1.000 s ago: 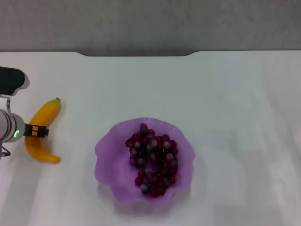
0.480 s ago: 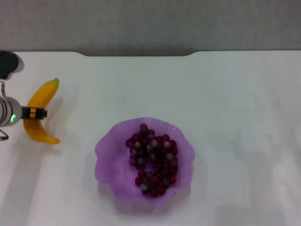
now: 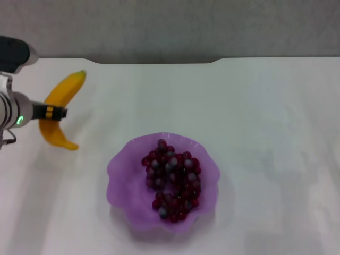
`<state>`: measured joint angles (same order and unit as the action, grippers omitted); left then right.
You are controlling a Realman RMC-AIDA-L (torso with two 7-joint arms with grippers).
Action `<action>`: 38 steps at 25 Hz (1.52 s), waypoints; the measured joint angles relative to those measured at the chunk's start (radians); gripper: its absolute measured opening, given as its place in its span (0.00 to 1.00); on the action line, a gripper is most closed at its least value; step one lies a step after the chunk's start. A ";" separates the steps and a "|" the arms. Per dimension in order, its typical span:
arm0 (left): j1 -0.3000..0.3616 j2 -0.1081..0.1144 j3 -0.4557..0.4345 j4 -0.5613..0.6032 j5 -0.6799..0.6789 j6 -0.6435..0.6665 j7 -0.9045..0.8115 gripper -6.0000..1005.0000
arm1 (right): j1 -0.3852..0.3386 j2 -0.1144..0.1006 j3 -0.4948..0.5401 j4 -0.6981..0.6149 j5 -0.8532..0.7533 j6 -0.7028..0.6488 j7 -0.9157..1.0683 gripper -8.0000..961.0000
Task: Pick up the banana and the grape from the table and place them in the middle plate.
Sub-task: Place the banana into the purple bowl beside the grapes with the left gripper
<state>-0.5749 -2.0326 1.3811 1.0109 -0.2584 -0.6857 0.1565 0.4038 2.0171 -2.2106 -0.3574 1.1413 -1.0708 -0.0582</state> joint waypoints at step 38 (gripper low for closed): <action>0.185 0.000 0.415 0.465 -0.218 -0.289 0.107 0.50 | -0.005 -0.002 -0.003 0.001 0.000 0.008 0.000 0.93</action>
<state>-0.3895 -2.0325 1.7957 1.4764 -0.4760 -0.9751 0.2636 0.3991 2.0155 -2.2141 -0.3559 1.1412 -1.0630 -0.0582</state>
